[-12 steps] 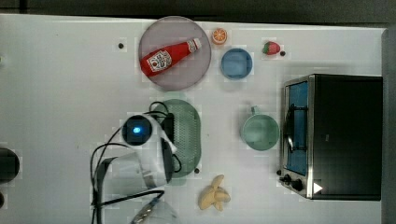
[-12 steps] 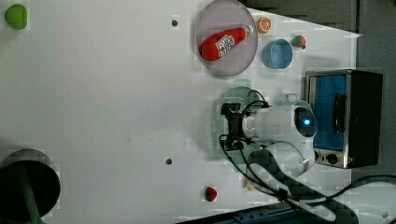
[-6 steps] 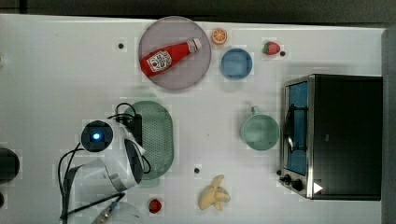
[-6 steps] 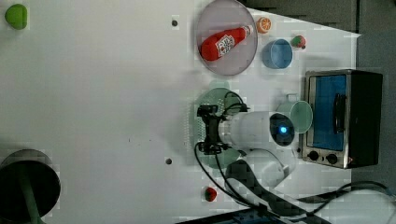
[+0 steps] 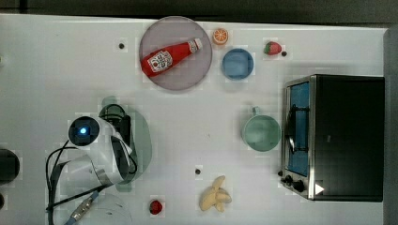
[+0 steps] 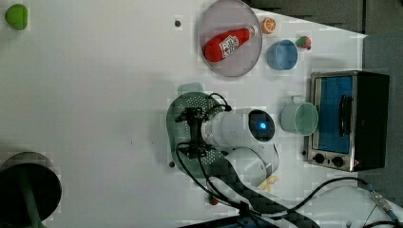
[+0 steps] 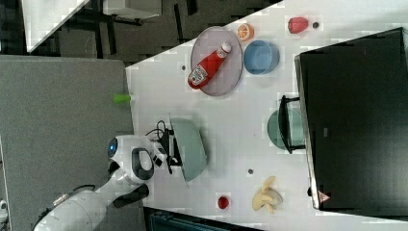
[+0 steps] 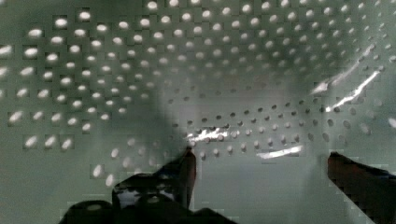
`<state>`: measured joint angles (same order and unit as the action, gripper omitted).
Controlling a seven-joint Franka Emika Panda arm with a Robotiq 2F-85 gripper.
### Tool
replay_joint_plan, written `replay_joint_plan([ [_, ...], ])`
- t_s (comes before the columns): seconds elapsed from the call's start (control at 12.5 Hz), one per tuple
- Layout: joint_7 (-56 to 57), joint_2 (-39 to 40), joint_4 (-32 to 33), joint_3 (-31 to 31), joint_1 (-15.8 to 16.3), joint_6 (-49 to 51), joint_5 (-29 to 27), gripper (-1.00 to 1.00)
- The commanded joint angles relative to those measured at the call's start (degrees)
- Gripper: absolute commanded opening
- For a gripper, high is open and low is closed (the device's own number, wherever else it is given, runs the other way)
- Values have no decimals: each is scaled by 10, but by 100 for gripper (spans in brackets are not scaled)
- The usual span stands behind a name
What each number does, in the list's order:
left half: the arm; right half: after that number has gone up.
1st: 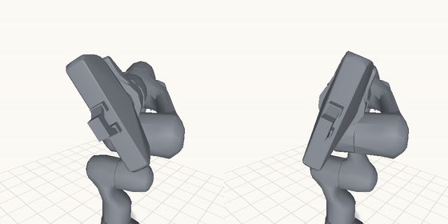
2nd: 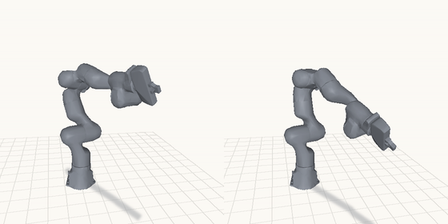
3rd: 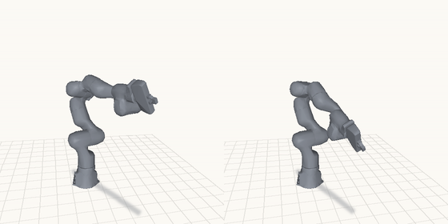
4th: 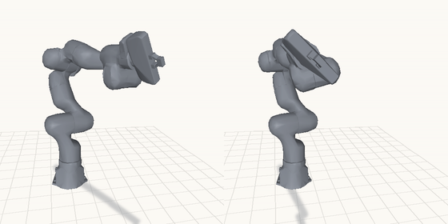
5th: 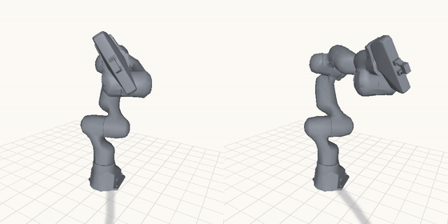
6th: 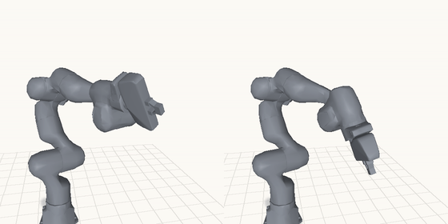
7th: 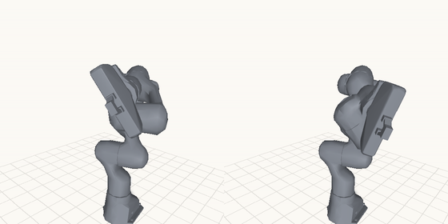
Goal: Drag strainer right to left.
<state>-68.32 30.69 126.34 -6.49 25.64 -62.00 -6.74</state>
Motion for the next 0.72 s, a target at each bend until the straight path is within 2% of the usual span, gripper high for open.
replay_joint_plan([
  [0.08, -62, -2, -38, -8, 31, -13, -8, 100],
  [0.72, -88, 45, -115, -7, 81, -11, -9, 100],
])
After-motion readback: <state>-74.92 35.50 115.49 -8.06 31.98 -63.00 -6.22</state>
